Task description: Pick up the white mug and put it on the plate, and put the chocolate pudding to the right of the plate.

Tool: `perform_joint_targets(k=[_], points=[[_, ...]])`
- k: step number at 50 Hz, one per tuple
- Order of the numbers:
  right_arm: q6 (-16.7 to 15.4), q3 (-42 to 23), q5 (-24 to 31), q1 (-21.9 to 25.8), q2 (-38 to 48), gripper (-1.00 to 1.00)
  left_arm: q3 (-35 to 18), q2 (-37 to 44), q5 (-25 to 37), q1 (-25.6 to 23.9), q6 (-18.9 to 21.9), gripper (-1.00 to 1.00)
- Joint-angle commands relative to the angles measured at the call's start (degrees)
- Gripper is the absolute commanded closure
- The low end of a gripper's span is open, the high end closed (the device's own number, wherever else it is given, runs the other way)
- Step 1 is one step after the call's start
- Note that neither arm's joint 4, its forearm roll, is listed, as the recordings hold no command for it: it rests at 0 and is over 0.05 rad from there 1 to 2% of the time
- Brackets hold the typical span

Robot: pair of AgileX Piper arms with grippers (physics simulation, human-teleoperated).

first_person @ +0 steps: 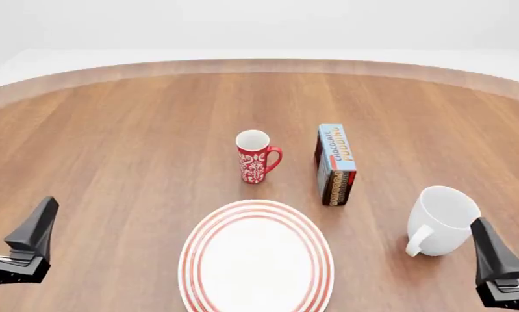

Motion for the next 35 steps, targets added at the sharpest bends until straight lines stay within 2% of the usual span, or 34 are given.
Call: perform_joint_targets(k=[1, 5, 24, 35], points=[[-0.01, 0.01, 0.00, 0.11, 0.00, -1.00, -1.72, 5.77, -3.70, -2.02, 1.76, -1.00], [-0.03, 0.02, 0.01, 0.13, 0.01, -1.00, -2.22, 8.28, -5.64, -3.14, 2.03, -1.00], [-0.04, 0.05, 0.06, 0.22, 0.08, -1.00, -7.49, 15.05, -7.21, -7.30, 4.95, -1.00], [-0.06, 0.08, 0.02, 0.32, 0.14, -1.00, -8.67, 20.16, -10.40, -10.44, 4.94, -1.00]])
